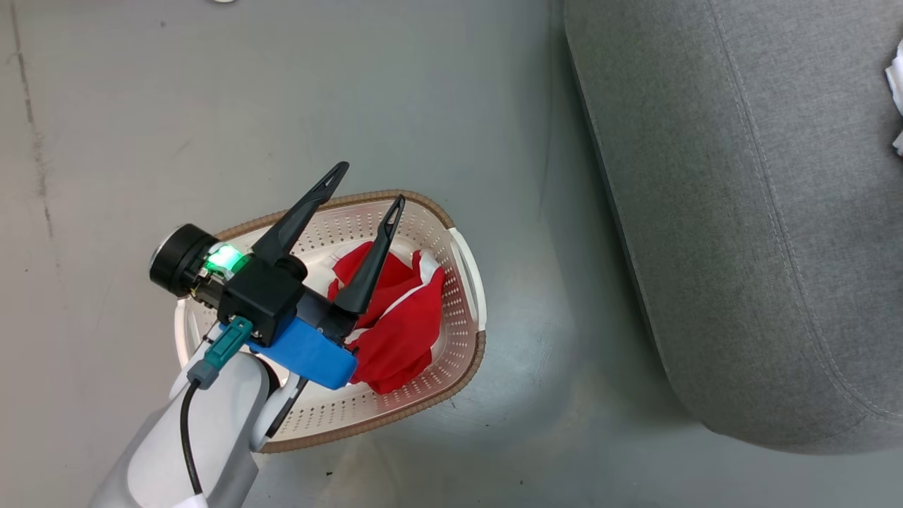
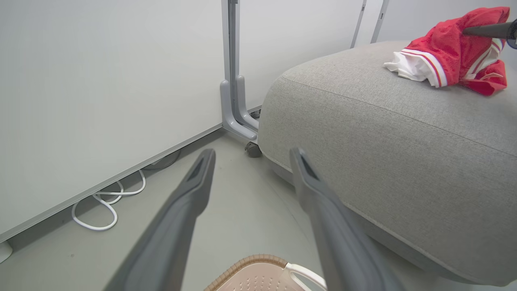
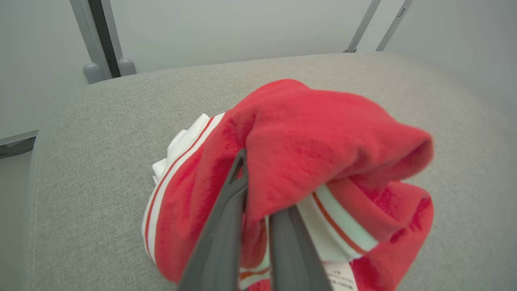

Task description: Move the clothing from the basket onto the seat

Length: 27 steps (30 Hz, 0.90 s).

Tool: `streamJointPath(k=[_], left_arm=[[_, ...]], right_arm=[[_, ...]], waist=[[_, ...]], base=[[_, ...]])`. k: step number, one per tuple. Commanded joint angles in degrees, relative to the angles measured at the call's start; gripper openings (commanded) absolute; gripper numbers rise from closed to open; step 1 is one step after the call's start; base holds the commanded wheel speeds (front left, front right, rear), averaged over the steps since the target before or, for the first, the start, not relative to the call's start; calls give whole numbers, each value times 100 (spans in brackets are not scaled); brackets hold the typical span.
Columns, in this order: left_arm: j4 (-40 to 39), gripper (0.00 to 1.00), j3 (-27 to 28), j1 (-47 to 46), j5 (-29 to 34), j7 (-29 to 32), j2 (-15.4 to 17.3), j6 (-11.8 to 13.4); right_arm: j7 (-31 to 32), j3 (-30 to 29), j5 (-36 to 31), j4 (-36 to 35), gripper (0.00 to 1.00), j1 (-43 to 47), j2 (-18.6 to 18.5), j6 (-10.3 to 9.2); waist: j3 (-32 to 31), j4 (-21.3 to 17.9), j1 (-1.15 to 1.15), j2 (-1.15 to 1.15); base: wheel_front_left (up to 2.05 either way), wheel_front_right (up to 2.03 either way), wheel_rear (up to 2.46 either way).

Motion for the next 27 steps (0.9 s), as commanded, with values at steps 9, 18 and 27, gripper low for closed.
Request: streamJointPath(k=[9, 18, 27], left_arm=[[46, 100, -122, -21, -27, -16, 39, -14], [119, 100, -170, 47, -93, -17, -13, -14], [216, 100, -112, 215, -215, -16, -249, -14]], right_arm=[[-586, -68, -83, 823, 0, -50, 8, -1], [-763, 95, 44, 1255, 100, -138, -104, -1], [-875, 403, 119, 1274, 100, 154, -264, 0]], waist=[[-74, 25, -1, 0], [-264, -9, -1, 0], [-672, 81, -1, 0]], base=[[0, 0, 0], [0, 0, 0], [0, 0, 0]])
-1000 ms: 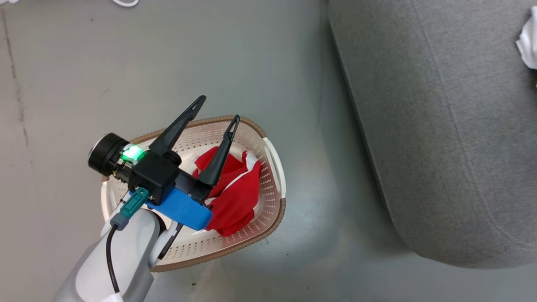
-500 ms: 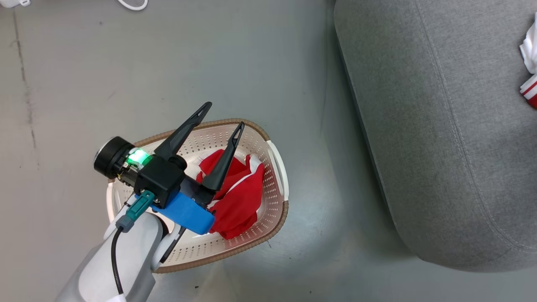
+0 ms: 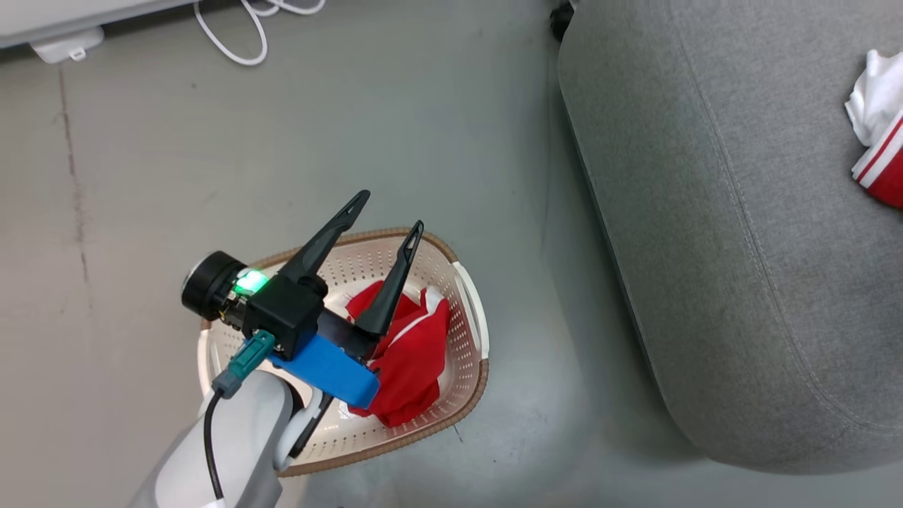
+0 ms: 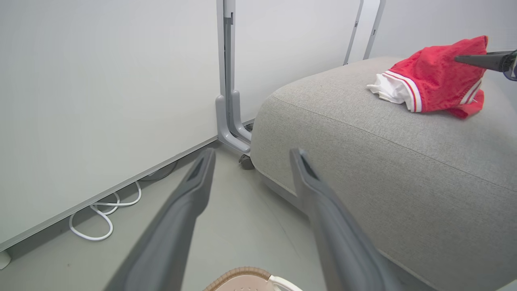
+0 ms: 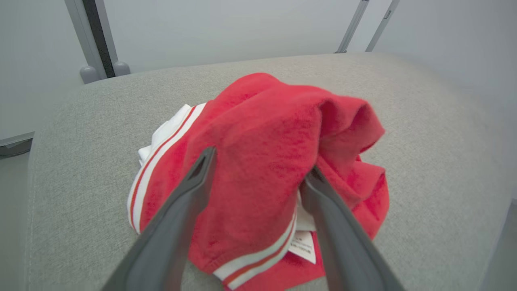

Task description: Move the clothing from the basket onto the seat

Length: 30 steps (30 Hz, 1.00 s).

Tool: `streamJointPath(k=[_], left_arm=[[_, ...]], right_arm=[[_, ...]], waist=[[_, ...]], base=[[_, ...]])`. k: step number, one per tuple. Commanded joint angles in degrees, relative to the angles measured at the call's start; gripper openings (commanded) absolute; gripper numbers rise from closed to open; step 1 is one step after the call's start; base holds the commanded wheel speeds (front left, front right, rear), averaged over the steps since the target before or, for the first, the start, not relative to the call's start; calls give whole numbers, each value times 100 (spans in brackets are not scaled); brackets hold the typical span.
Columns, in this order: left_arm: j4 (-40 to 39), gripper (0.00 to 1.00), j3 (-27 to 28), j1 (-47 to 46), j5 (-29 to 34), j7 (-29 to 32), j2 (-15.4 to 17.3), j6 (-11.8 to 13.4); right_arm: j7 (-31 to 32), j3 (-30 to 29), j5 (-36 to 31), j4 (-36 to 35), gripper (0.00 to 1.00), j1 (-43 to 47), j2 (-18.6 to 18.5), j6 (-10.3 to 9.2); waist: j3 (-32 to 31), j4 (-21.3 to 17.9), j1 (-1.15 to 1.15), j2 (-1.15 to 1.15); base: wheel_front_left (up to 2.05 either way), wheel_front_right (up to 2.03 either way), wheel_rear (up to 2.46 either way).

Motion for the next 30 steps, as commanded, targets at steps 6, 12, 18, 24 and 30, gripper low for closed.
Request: streamJointPath(k=[6, 12, 18, 24, 30], left_arm=[[118, 100, 140, 315, -100, -16, -199, -14], [284, 100, 260, 601, -200, -16, -429, -14], [439, 100, 538, 899, -214, -17, -591, -14], [557, 100, 901, 1173, -143, -16, -715, -15], [592, 100, 1340, 1422, -68, -16, -809, -15]], right_arm=[[-60, 230, -2, -328, 100, 511, 80, 0], [104, 475, -113, -1072, 100, 1138, 287, 1], [456, 663, -207, -2331, 100, 1864, 574, 1], [820, 739, -370, -3739, 100, 2643, 1016, 1], [1130, 982, -498, -4691, 100, 3229, 1336, 0]], waist=[[-575, 84, 0, 0], [-1032, 191, 0, 0], [-1403, 318, 0, 0], [-1729, 567, 0, 0], [-2014, 871, 0, 0]], base=[[0, 0, 0], [0, 0, 0], [0, 0, 0], [0, 0, 0], [0, 0, 0]])
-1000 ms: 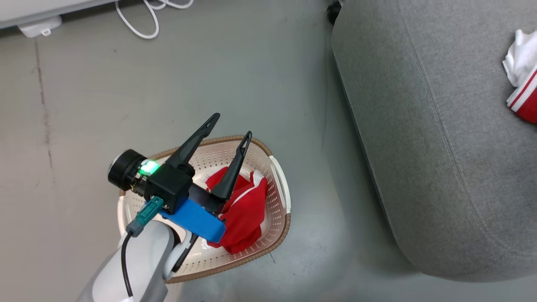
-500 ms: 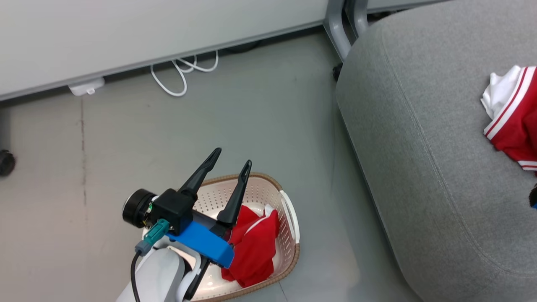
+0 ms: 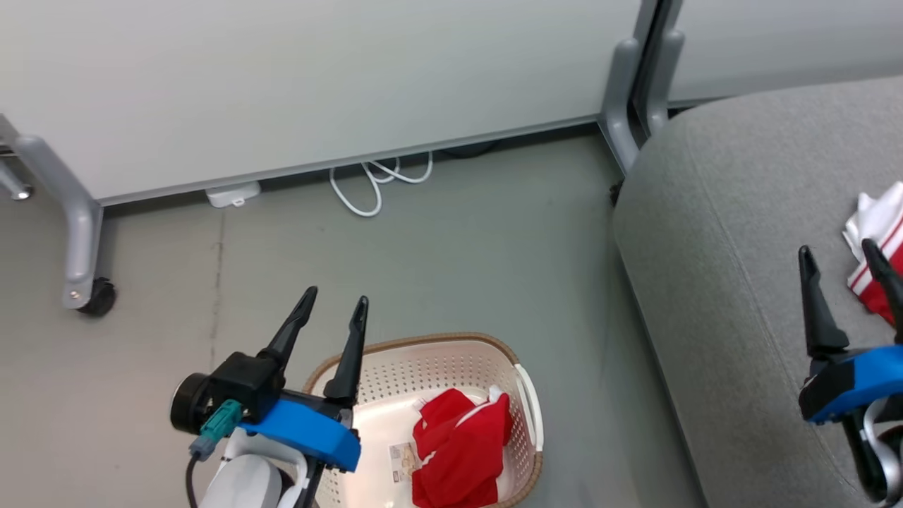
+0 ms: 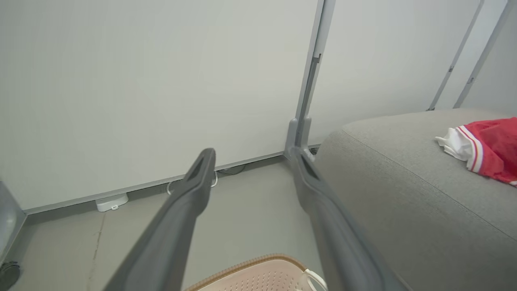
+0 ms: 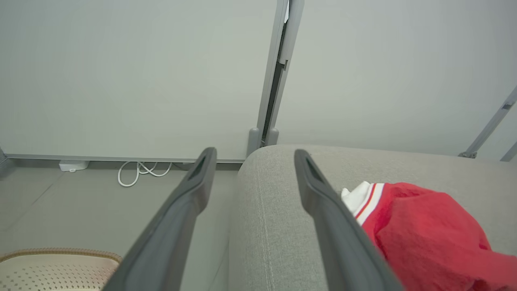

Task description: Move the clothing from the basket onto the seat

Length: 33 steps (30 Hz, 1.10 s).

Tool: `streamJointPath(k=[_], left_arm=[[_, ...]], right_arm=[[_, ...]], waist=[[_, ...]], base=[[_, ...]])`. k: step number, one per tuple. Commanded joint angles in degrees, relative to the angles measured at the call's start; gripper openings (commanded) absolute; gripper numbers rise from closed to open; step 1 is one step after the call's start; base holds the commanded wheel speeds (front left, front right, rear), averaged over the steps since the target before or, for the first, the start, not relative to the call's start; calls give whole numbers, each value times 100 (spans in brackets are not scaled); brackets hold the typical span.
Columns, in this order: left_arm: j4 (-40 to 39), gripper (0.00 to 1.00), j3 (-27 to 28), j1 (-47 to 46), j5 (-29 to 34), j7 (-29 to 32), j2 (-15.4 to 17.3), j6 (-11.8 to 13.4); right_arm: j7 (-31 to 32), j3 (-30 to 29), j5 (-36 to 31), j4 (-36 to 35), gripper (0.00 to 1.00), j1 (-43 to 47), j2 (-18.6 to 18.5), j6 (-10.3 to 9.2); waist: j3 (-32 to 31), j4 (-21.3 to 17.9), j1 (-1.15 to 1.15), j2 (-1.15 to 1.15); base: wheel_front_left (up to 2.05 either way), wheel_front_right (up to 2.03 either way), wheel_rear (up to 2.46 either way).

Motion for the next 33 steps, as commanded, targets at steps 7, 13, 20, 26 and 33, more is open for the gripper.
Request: streamJointPath(k=[7, 13, 20, 26, 33], left_arm=[[-24, 100, 534, 344, 151, -17, -67, -15], [-40, 100, 833, 509, 240, -16, -69, -15], [-71, 100, 1074, 658, 274, -16, -59, -15], [-120, 100, 1214, 754, 304, -16, -75, -15], [-140, 100, 1260, 782, 322, -16, -157, -15]], right_arm=[[67, 113, -56, -597, 100, 651, 453, 1], [-43, 162, -77, -701, 100, 1008, 774, 1], [-122, 292, -75, -613, 100, 1249, 943, 1], [-167, 384, -43, -487, 100, 1288, 1022, 1], [-193, 429, -100, -406, 100, 1145, 1038, 1]], waist=[[-419, 546, 1, 0], [-569, 767, 1, 0], [-669, 839, 1, 0], [-636, 815, 1, 0], [-548, 782, 1, 0]], base=[[0, 0, 0], [0, 0, 0], [0, 0, 0], [0, 0, 0], [0, 0, 0]])
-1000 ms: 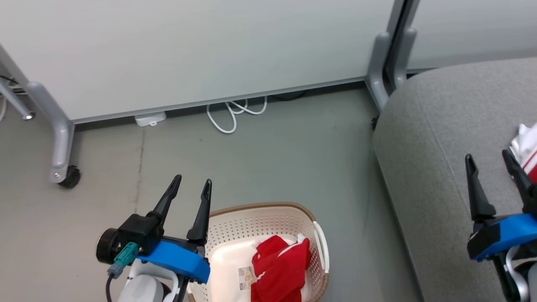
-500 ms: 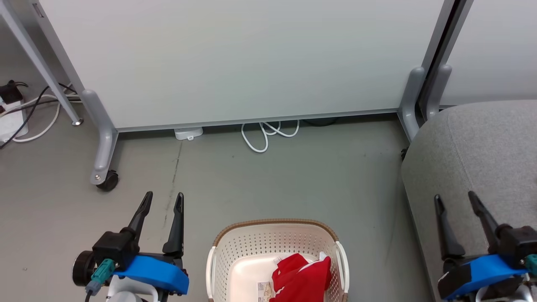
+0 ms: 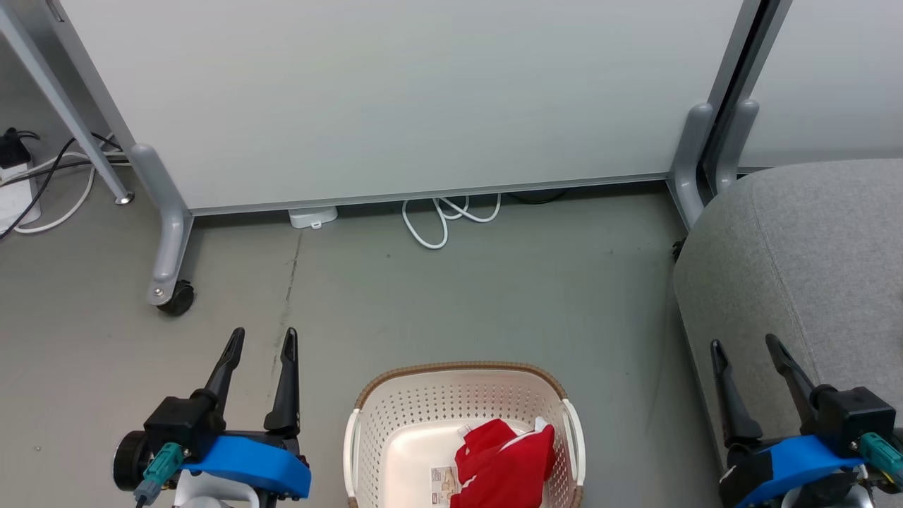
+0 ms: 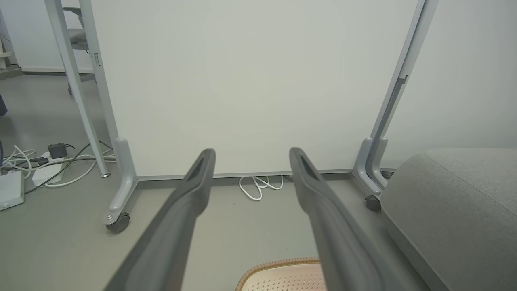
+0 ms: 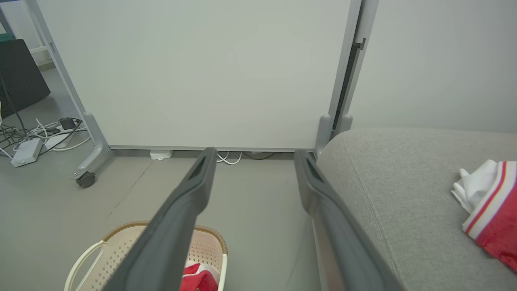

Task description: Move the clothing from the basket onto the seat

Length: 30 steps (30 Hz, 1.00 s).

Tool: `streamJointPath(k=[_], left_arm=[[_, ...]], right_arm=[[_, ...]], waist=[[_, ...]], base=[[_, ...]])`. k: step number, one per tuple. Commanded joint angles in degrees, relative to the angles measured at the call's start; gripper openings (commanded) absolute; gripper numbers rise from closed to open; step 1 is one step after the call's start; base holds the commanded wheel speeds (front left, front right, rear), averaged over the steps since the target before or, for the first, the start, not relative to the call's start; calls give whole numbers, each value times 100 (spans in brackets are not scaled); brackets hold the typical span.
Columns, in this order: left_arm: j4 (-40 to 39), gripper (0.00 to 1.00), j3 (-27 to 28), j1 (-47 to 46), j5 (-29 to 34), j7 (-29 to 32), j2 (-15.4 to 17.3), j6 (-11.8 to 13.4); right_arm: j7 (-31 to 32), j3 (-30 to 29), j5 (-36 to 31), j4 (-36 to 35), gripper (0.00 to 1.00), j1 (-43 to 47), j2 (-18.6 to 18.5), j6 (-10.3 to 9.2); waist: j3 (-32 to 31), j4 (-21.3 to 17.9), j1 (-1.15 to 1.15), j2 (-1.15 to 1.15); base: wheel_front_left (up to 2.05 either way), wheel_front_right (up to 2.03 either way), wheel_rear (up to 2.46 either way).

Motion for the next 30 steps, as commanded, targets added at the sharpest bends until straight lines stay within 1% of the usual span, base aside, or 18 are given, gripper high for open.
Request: streamJointPath(k=[1, 12, 19, 24, 30], left_arm=[[-13, 100, 13, 38, 30, -16, -21, -15], [-23, 100, -30, -23, 42, -16, -51, -15], [-58, 100, -105, -170, 58, -16, -52, -15], [-88, 100, -227, -383, 40, -16, -63, -15], [-58, 100, -482, -893, 44, -16, -81, -15]], right_arm=[[-34, 16, -11, 12, 100, -68, 26, 1], [-60, 50, 16, 58, 100, -176, 36, 1], [-60, 94, 10, -54, 100, -339, -23, 1], [-14, 155, -39, -230, 100, -581, -121, 1], [82, 197, -64, -540, 100, -1029, -277, 1]], waist=[[15, -9, 0, 0], [97, -41, 0, 0], [393, -117, 0, 0], [889, -181, 0, 0], [1836, -260, 0, 0]], base=[[0, 0, 0], [0, 0, 0], [0, 0, 0], [0, 0, 0], [0, 0, 0]])
